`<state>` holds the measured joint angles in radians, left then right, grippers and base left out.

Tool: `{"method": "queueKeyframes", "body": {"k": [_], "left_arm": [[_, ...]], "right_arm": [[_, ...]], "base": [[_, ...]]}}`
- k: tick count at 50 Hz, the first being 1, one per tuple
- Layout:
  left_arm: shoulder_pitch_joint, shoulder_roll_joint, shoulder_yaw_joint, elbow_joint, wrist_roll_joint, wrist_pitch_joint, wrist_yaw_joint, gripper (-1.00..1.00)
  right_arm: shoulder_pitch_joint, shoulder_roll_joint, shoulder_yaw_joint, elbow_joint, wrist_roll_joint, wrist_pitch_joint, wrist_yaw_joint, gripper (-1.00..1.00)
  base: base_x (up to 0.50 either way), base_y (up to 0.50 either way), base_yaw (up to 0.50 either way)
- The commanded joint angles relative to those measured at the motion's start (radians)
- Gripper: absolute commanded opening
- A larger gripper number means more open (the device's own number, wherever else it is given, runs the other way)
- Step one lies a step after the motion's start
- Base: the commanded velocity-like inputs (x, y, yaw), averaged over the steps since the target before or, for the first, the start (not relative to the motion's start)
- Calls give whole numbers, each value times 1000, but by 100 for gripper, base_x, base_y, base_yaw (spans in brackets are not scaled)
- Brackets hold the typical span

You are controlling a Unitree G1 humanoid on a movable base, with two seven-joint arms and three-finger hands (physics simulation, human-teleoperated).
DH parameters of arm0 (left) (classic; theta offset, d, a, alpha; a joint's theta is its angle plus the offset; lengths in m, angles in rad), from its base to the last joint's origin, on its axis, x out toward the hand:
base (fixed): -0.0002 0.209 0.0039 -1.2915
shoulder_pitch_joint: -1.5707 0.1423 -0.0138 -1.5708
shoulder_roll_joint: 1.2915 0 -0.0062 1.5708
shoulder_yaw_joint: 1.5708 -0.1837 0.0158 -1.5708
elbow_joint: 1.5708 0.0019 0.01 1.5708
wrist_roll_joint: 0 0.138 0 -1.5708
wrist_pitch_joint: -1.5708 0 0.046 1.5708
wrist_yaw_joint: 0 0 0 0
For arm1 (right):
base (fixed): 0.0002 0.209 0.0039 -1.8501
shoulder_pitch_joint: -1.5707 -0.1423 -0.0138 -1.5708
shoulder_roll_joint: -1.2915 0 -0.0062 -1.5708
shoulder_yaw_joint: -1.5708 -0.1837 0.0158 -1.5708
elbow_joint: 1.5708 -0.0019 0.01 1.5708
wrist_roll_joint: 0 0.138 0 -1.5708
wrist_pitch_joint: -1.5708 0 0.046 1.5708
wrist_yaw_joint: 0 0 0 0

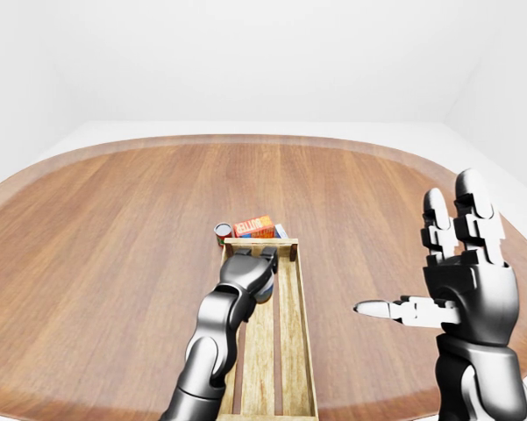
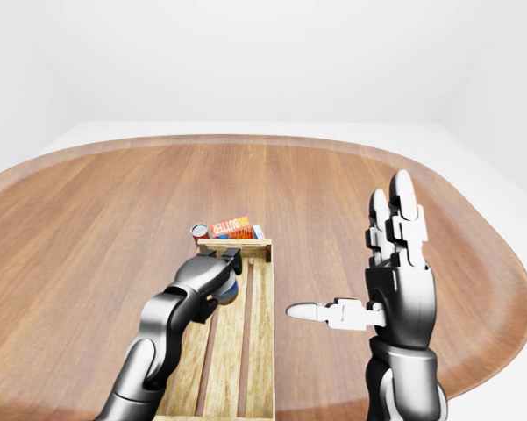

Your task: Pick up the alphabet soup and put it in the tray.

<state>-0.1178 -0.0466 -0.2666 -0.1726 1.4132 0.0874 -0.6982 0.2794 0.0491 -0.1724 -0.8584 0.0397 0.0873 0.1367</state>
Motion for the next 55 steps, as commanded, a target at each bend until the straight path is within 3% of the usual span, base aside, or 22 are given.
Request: {"method": "queueKeyframes", "body": {"k": [1, 12, 13, 20, 55], "left_arm": [[15, -7, -29, 134, 39, 0, 0, -100], [17, -8, -41, 216, 33, 0, 48, -100], [4, -5, -38, 270, 36, 0, 89, -100], [9, -3, -50, 339, 52, 0, 151, -100], [-7, -8, -44, 436, 29, 0, 218, -100]], "right_arm": [[0, 2, -5, -1, 3, 0, 3, 100], [1, 2, -4, -5, 2, 0, 3, 100], [2, 2, -8, -6, 5, 0, 4, 100], [1, 3, -4, -5, 0, 0, 3, 100], [-1, 2, 1, -1, -2, 0, 2, 100]], "base": [[0, 0, 0], [0, 0, 0], [0, 0, 0], [0, 0, 0], [0, 0, 0]]}}
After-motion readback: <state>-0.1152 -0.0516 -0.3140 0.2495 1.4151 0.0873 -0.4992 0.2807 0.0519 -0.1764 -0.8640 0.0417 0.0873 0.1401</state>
